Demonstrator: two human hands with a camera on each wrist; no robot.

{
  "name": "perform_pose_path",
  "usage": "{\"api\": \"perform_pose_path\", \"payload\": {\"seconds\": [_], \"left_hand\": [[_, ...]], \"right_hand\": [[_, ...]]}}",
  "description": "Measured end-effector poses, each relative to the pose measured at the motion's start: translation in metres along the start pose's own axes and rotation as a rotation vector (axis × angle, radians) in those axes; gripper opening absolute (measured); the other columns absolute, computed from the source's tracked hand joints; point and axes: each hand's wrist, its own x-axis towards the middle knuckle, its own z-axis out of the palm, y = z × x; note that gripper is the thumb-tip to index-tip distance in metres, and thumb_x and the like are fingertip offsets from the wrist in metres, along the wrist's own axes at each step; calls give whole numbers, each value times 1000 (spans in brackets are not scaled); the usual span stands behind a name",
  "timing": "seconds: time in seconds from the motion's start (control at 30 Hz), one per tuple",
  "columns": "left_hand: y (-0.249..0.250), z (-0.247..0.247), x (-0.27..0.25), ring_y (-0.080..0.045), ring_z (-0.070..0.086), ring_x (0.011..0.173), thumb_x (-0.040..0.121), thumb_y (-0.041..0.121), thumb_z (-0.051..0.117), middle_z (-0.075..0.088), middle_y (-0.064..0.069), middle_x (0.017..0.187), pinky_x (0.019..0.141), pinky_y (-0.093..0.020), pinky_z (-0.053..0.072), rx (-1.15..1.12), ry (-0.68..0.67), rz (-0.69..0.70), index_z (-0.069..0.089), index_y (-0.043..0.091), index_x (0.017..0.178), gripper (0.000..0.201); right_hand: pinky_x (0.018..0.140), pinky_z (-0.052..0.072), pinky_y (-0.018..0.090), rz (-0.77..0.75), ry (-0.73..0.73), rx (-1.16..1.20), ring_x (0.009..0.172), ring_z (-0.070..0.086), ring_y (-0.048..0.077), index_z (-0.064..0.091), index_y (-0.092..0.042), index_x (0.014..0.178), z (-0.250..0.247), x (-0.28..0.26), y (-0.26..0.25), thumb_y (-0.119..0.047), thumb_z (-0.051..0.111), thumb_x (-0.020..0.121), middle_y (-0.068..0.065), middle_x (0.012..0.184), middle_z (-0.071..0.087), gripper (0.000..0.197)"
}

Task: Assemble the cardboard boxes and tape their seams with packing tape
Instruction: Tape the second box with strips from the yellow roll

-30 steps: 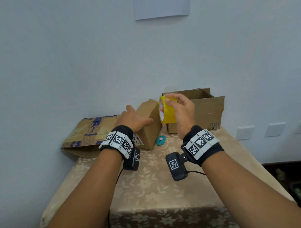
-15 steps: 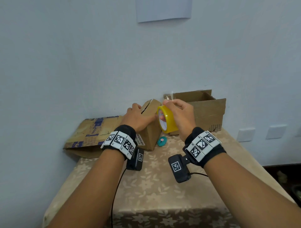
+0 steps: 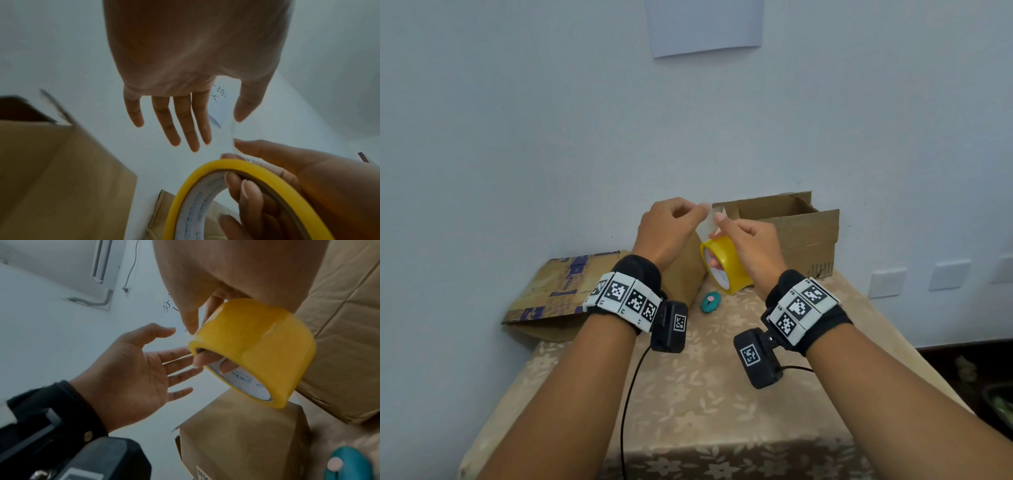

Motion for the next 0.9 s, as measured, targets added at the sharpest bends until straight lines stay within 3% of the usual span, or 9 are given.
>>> {"api": "perform_pose_path", "payload": {"seconds": [0.07, 0.17, 0.33, 0.47, 0.53, 0.6, 0.7, 0.9], "left_hand": [[1, 1, 1, -8, 67, 90, 92, 37, 72, 74, 10, 88, 84, -28, 52, 8, -14, 20, 77, 20, 88, 18], [1, 2, 1, -10, 70, 89, 89, 26, 76, 75, 7, 87, 82, -26, 55, 12, -20, 55, 77, 18, 86, 9], [-2, 3, 3, -20, 72, 86, 88, 20, 77, 77, -1, 83, 85, -38, 58, -5, -9, 66, 76, 15, 81, 8], [-3, 3, 4, -18, 73, 85, 91, 17, 73, 77, 2, 80, 89, -41, 57, -1, 10, 84, 71, 14, 82, 10], [-5, 4, 4, -14, 73, 83, 94, 16, 70, 77, 4, 80, 89, -40, 57, 29, 17, 100, 70, 13, 83, 11], [-6, 6, 4, -11, 73, 80, 96, 15, 67, 77, 5, 78, 88, -39, 57, 46, 7, 98, 67, 15, 84, 12], [-8, 7, 4, -10, 74, 77, 99, 15, 64, 77, 5, 77, 87, -41, 59, 61, -17, 104, 65, 17, 85, 14], [-6, 10, 0, -7, 73, 73, 99, 14, 64, 76, 5, 77, 82, -37, 60, 91, -10, 137, 65, 15, 86, 13]], "right_hand": [[53, 55, 31, 17, 12, -22, 48, 63, 30, 68, 8, 82, -2, 0, 0, -34, 69, 99, 20, 59, 65, 46], [55, 57, 32, 19, 8, -62, 49, 66, 30, 69, 9, 83, -4, 2, 1, -39, 67, 99, 16, 62, 69, 51], [53, 57, 28, 31, -63, -56, 51, 66, 26, 69, 14, 94, -8, 2, 4, -27, 71, 97, 21, 72, 69, 42], [58, 60, 34, 79, -150, -111, 63, 72, 32, 72, 1, 109, -9, 3, 9, -11, 79, 90, 21, 90, 74, 24], [60, 62, 36, 112, -215, -117, 71, 75, 31, 70, -4, 119, -10, 3, 10, -5, 79, 88, 21, 100, 75, 32], [72, 65, 44, 153, -302, -101, 82, 76, 34, 64, -10, 128, -12, 4, 11, 0, 78, 87, 20, 106, 76, 45], [81, 64, 46, 210, -382, -106, 92, 76, 37, 57, -16, 134, -13, 5, 14, 0, 77, 87, 17, 106, 76, 53], [86, 61, 47, 247, -384, -167, 88, 76, 34, 60, -12, 131, -13, 5, 12, -8, 69, 97, 18, 98, 75, 35]]}}
